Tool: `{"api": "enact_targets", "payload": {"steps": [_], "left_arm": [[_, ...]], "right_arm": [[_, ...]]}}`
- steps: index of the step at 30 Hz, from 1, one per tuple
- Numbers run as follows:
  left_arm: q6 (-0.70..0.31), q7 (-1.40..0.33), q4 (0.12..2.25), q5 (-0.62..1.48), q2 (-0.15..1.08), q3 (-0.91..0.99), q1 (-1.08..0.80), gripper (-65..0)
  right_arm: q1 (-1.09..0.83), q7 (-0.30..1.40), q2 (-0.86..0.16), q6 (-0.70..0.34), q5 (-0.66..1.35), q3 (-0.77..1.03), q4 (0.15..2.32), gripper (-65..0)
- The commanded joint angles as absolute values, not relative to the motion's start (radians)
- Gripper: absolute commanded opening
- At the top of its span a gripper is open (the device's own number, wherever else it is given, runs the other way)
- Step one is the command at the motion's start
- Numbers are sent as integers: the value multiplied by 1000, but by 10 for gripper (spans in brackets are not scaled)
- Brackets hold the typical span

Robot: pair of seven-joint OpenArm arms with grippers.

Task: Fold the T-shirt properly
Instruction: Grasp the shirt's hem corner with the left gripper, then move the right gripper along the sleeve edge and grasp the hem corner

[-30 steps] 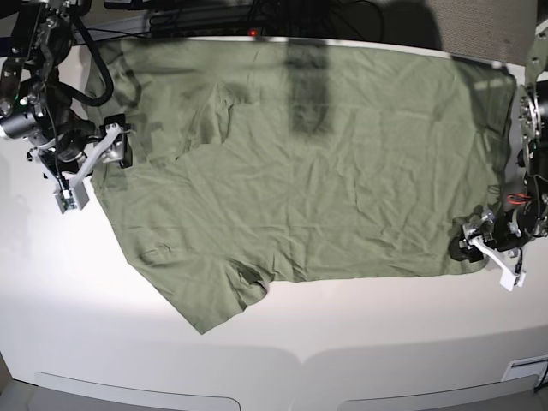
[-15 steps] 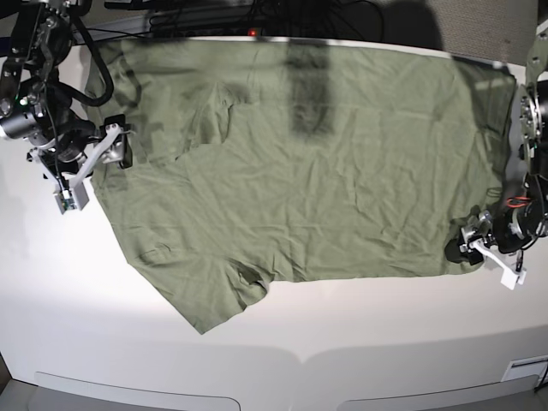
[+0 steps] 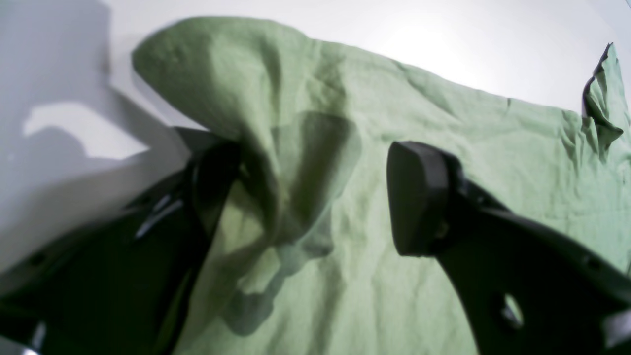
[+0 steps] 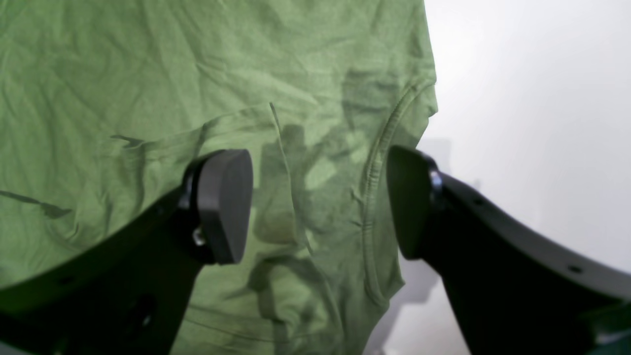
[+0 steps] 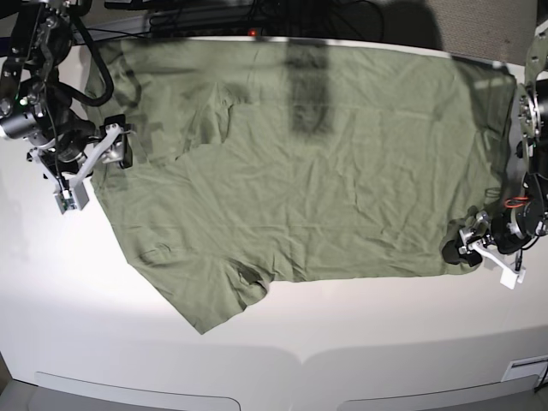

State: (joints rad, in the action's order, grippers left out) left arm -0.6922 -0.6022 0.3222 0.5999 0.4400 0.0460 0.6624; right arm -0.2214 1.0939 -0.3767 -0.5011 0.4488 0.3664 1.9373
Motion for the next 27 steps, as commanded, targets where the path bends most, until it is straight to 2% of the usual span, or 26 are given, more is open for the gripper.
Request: {"api": "enact_targets", "payload": {"steps": [1, 4, 10, 13, 16, 27], "left_arm": [[-698, -611, 327, 595, 452, 46, 685, -229], [-698, -562, 327, 595, 452, 46, 684, -311], [-698, -441, 327, 595, 452, 46, 684, -554], [-698, -419, 327, 595, 452, 46, 684, -622], [-698, -410, 327, 595, 451, 46, 684, -650], [-698, -402, 327, 596, 451, 46, 684, -650]], "right_arm": [[-213, 1078, -390, -497, 457, 373, 1953, -224], [-213, 1078, -391, -497, 457, 373, 1953, -224], [-213, 1077, -391, -497, 458, 373, 1953, -224], [-213, 1076, -390, -497, 458, 373, 1953, -224], [-213, 1042, -390, -497, 457, 373, 1953, -224], [-124, 950, -390, -500, 446, 373, 1950, -224]]}}
